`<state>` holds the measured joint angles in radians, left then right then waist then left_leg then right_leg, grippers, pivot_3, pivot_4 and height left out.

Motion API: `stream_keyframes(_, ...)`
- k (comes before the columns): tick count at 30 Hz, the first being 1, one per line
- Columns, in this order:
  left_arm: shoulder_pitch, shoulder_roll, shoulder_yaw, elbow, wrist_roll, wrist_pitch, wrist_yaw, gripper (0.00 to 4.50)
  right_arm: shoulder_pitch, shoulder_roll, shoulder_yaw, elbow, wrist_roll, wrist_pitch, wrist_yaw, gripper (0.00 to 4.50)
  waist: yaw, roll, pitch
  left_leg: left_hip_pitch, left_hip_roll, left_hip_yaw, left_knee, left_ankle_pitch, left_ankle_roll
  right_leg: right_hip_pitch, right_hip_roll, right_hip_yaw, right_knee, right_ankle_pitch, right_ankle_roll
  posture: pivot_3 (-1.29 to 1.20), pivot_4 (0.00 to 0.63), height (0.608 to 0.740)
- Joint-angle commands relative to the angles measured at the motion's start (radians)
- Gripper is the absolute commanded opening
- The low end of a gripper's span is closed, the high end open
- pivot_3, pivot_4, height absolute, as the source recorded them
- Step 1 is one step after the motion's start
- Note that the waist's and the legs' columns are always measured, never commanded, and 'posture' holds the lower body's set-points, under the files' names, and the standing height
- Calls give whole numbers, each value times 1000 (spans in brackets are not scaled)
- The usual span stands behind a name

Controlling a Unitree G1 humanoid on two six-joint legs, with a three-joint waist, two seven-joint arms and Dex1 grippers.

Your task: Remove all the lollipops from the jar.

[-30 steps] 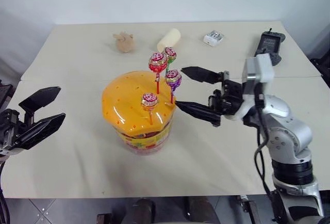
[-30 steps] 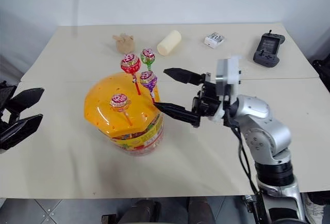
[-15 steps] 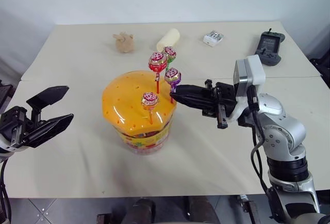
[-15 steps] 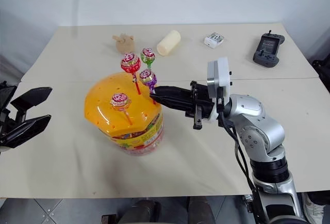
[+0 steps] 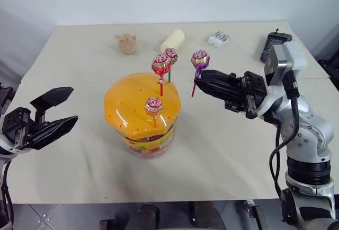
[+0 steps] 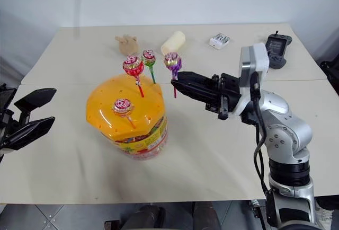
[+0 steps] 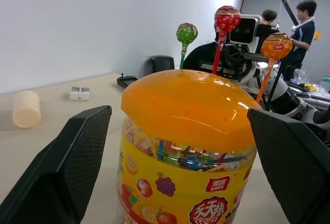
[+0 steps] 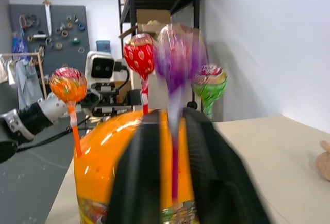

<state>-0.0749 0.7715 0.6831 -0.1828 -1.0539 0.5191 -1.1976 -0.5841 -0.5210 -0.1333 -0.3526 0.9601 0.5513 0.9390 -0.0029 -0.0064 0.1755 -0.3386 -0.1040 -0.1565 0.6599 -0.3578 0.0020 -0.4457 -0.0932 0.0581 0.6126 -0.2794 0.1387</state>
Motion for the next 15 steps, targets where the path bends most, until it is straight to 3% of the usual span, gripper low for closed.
stream_keyframes(1, -20, 16, -2, 7, 5, -18, -13, 4500, -5, -25, -64, -34, 20, -13, -22, 2042, 1, 0, 0, 0, 0, 0, 0, 0, 0, 0, 0, 0, 0, 0, 0, 0, 150, 740)
stream_keyframes(8, -42, 22, -17, 33, 22, -25, -26, 4500, 107, -204, -176, 27, -56, -11, 12, 4476, 9, 0, 0, -1, -1, 0, 0, -1, 2, 0, -1, -1, -1, 0, 0, 0, 150, 740)
stream_keyframes(12, -53, 31, -34, 43, 35, -19, -40, 4500, 205, -348, -118, 101, -287, -108, 72, 4476, 8, 0, 0, -1, -2, 1, 1, -1, 2, 0, -1, -1, -2, 0, 0, 0, 150, 740)
stream_keyframes(15, -46, 42, -34, 39, 32, -5, -52, 4500, 209, -359, -133, 82, -254, -74, 78, 4476, -3, 0, 0, -1, -1, 4, 1, -1, 2, -1, -1, 0, 0, 0, 0, 0, 150, 740)
